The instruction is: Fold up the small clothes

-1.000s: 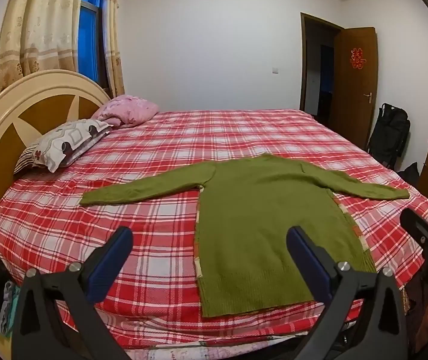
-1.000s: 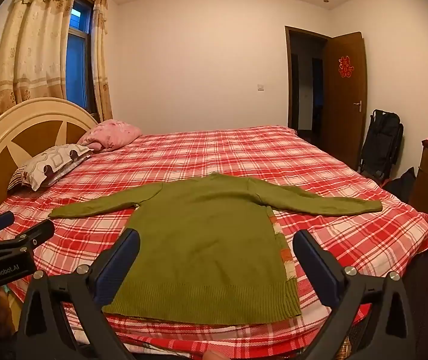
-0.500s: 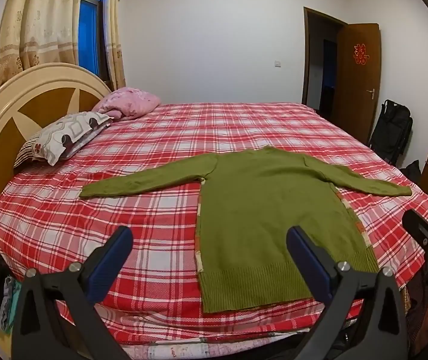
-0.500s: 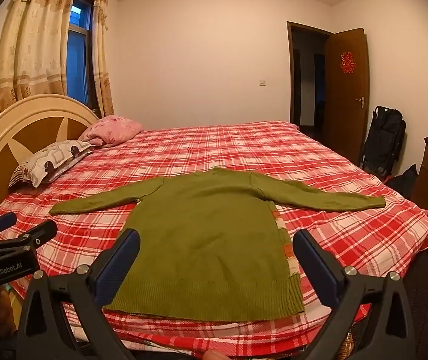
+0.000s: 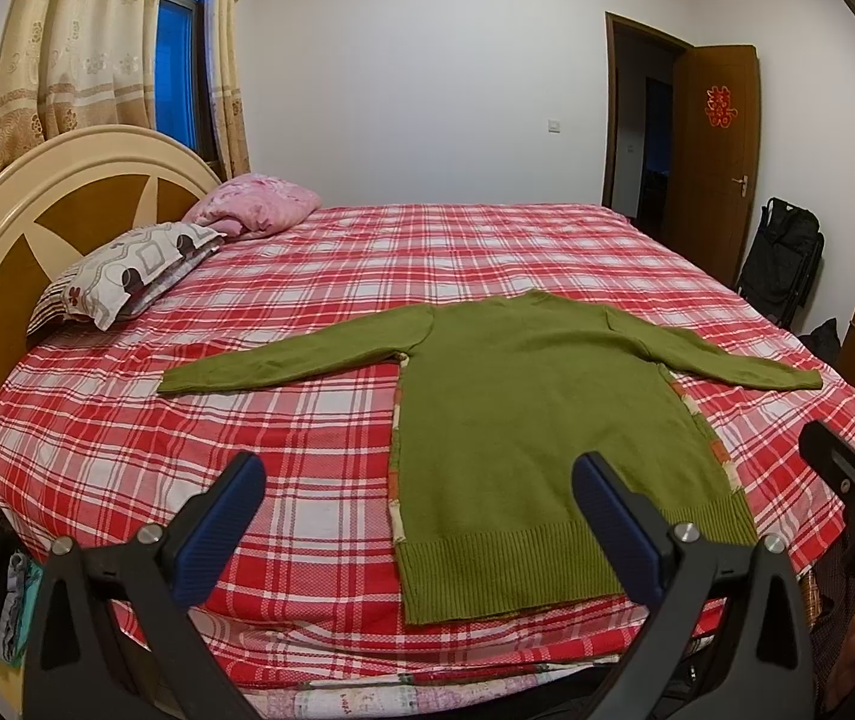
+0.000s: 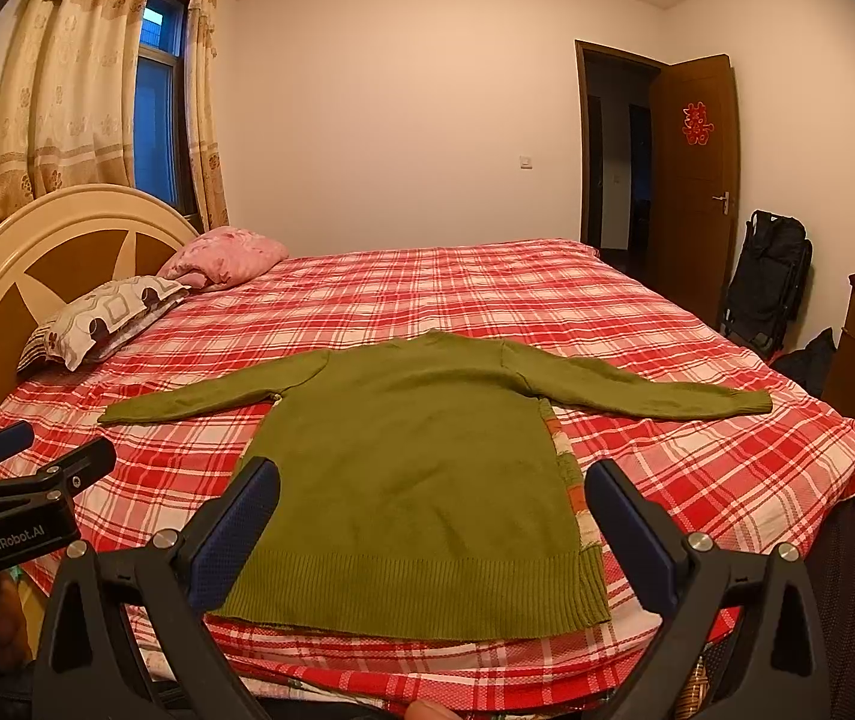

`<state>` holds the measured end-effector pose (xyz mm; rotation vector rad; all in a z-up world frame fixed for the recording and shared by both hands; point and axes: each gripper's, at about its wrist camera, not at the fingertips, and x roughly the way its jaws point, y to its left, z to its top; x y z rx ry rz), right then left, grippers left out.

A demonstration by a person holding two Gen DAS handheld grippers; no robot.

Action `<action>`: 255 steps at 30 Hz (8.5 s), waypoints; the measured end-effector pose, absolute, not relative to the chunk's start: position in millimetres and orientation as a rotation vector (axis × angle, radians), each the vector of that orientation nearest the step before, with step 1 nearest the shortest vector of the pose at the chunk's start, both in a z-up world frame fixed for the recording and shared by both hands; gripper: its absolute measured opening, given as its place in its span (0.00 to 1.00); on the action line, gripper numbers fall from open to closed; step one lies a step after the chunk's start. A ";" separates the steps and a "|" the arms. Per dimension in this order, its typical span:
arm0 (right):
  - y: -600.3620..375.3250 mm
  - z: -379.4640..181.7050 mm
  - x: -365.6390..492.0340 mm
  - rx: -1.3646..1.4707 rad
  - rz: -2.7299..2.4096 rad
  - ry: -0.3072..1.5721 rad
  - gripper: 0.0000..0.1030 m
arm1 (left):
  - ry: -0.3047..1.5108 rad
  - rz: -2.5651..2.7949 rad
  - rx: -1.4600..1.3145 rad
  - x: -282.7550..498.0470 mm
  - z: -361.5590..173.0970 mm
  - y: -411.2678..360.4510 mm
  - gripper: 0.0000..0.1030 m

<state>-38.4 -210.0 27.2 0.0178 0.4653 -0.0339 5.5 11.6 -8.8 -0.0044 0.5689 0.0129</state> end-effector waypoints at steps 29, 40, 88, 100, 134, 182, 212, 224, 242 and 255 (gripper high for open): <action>-209.4 27.4 -37.2 0.020 -0.030 0.475 0.99 | 0.575 0.014 0.000 6.4 -11.7 7.0 1.00; -207.9 26.6 -38.1 0.018 -0.029 0.478 0.99 | 0.577 0.013 0.001 6.7 -13.1 6.7 1.00; -537.0 -49.4 133.1 0.407 -0.502 0.679 0.80 | 0.701 0.085 0.123 227.5 -106.4 37.6 1.00; -658.0 -83.5 180.9 0.568 -0.710 0.773 0.54 | 0.755 0.143 0.041 276.8 -135.7 56.9 1.00; -470.0 38.0 344.2 0.101 -0.309 0.594 0.09 | 0.741 0.057 -0.119 277.5 -136.5 89.5 1.00; -364.0 -108.7 229.8 0.067 0.062 0.688 0.65 | 0.997 -0.236 -0.136 387.8 -169.8 -68.2 0.81; -369.0 -138.9 239.1 0.058 0.021 0.787 0.65 | 0.939 -0.148 -0.232 382.0 -141.7 15.1 0.06; -365.5 -129.1 343.5 -0.226 -0.201 0.851 0.65 | 0.923 -0.173 -0.186 376.7 -151.6 1.5 0.08; -382.8 -77.4 315.8 -0.072 -0.219 0.723 0.67 | 0.834 -0.109 -0.058 342.0 -143.1 10.3 0.52; -359.0 -127.6 373.5 -0.052 -0.085 0.944 0.67 | 0.920 -0.072 -0.074 351.7 -171.4 14.6 0.66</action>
